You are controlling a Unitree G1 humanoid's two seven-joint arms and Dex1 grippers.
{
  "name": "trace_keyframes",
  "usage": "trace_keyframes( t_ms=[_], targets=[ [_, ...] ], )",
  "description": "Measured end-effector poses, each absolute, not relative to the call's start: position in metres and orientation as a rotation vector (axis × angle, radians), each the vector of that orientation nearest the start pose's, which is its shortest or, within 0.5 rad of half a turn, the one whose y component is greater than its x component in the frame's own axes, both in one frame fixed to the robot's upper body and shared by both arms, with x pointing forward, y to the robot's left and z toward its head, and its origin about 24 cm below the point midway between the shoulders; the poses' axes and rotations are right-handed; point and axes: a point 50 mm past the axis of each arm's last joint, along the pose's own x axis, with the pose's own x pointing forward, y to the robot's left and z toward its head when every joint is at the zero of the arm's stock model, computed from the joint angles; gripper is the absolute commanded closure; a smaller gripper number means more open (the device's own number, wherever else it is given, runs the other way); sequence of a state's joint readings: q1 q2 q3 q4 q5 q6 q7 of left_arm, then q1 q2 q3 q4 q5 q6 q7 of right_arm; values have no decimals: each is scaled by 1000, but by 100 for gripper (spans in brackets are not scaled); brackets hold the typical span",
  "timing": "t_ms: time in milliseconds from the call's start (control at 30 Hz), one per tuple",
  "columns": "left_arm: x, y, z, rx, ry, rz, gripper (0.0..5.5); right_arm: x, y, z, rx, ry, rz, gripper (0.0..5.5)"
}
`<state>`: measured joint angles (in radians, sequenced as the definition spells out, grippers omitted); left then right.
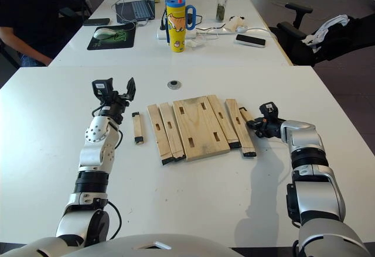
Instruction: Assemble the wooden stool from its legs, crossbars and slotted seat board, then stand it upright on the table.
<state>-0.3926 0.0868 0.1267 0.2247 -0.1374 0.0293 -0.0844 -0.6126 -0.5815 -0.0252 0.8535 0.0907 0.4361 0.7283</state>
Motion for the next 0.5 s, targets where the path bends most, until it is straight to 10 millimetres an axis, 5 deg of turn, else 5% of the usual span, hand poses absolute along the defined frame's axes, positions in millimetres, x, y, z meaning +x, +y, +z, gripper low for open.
trace_keyframes(
  t_ms=[167,267,400,500],
  targets=[
    [328,164,100,-73,-136,-67,177,330,-284,45,-66,510,212,419],
    [330,164,102,-86,-134,-82,177,339,-280,72,-31,288,194,419],
    [332,157,104,-289,-64,-171,177,352,-239,125,-58,-11,373,419],
    [329,133,111,-550,3,-333,177,346,-196,123,-62,-44,554,419]
  ],
)
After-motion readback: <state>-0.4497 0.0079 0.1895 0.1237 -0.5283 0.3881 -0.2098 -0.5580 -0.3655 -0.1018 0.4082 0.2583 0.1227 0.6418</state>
